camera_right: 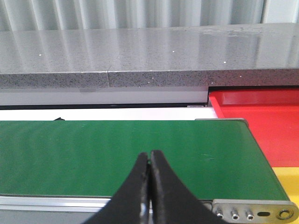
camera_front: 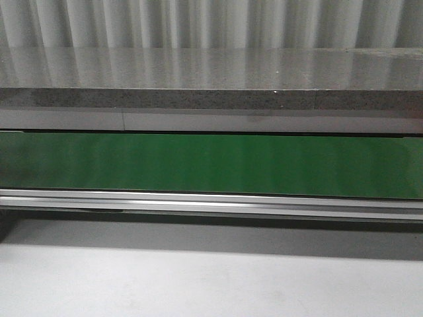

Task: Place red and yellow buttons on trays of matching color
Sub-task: 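Grasp a yellow push button with the left gripper and lift it, then set the yellow button on the green belt and open the left gripper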

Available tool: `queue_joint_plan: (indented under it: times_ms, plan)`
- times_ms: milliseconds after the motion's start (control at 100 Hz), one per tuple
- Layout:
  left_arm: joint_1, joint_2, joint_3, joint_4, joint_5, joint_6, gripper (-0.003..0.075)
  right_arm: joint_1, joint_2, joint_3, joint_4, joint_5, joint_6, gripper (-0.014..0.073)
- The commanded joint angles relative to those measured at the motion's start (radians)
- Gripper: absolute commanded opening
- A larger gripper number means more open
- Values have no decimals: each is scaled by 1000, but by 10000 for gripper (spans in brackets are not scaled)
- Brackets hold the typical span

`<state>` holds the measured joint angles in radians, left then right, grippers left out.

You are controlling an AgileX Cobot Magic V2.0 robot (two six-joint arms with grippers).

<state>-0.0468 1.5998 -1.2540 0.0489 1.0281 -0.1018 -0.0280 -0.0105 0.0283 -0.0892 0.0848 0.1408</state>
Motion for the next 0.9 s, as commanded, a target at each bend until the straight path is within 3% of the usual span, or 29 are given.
queue_joint_plan:
  times_ms: [0,160,230,500,680,890]
  plan:
    - [-9,-35,-27,1,-38,-1,226,2,-12,-20,-13,-74,-3,-65]
    - [-9,-29,-27,-10,-35,-1,496,2,-12,-20,-13,-74,-3,-65]
    - [-9,-29,-27,-23,-44,-1,554,2,-12,-20,-13,-74,-3,-65]
    - [-9,-54,-58,-150,-142,-1,555,2,-12,-20,-13,-74,-3,-65]
    - [62,-54,-144,-144,-83,-1,555,2,-12,-20,-13,-74,-3,-65]
    - [220,-49,-180,-77,59,-1,554,2,-12,-20,-13,-74,-3,-65]
